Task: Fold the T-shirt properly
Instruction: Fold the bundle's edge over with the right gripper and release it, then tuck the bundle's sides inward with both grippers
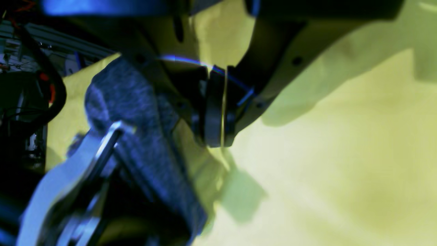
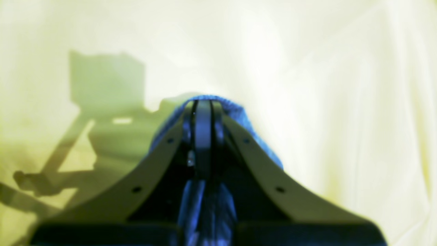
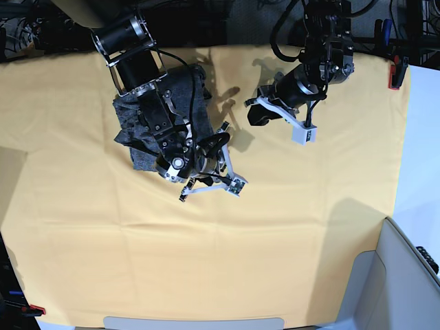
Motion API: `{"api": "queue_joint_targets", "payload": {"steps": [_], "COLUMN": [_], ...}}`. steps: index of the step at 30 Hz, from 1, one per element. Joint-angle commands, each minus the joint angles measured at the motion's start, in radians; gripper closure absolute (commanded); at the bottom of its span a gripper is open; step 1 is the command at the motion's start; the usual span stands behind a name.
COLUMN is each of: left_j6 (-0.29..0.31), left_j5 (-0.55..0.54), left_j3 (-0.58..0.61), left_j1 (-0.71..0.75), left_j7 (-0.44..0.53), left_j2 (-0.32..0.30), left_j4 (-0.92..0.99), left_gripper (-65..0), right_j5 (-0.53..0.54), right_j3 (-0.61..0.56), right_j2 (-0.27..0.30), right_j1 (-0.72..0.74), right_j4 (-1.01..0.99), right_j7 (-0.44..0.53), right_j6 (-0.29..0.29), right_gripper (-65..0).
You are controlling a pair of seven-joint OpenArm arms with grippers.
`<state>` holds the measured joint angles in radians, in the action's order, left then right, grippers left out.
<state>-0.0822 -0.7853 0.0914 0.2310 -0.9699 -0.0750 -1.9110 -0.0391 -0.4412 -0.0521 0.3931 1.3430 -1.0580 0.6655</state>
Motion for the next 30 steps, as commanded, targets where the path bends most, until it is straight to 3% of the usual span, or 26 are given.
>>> {"api": "queue_joint_targets", "payload": {"steps": [1,8,14,18,23,26,30], "left_j6": [0.006,0.006,0.008,0.008,0.008,0.008,0.008], "left_j5": [-0.012,-0.012,-0.012,-0.012,-0.012,-0.013,-0.013], "left_j3": [0.001,0.001,0.001,0.001,0.003,0.020,0.047], "left_j1": [-0.014,0.008,0.021,0.021,0.021,0.018,0.014], "left_j7": [0.010,0.010,0.010,0.010,0.010,0.009,0.009], "left_j2": [0.001,0.001,0.001,-0.001,-0.001,-0.001,-0.029], "left_j4": [-0.018,-0.020,-0.020,-0.020,-0.020,-0.020,-0.020], "left_gripper": [-0.2,-0.2,-0.2,-0.2,-0.2,-0.2,-0.2], "right_j5": [-0.015,-0.040,-0.038,-0.023,0.226,0.404,0.558], "right_j3": [0.003,0.084,0.324,0.440,0.605,0.749,0.855], "right_j2": [-0.021,-0.022,-0.007,0.051,0.123,0.126,0.126], "right_j1": [0.027,-0.026,-0.155,-0.267,-0.425,-0.475,-0.510], "right_j4": [0.022,0.172,0.410,0.559,0.645,0.639,0.637], "right_j7": [0.023,0.022,0.018,-0.081,-0.146,-0.229,-0.279], "right_j6": [0.001,0.001,0.001,0.009,0.006,0.004,0.003], "right_gripper": [0.0,0.0,0.0,0.0,0.0,0.0,0.0]}}
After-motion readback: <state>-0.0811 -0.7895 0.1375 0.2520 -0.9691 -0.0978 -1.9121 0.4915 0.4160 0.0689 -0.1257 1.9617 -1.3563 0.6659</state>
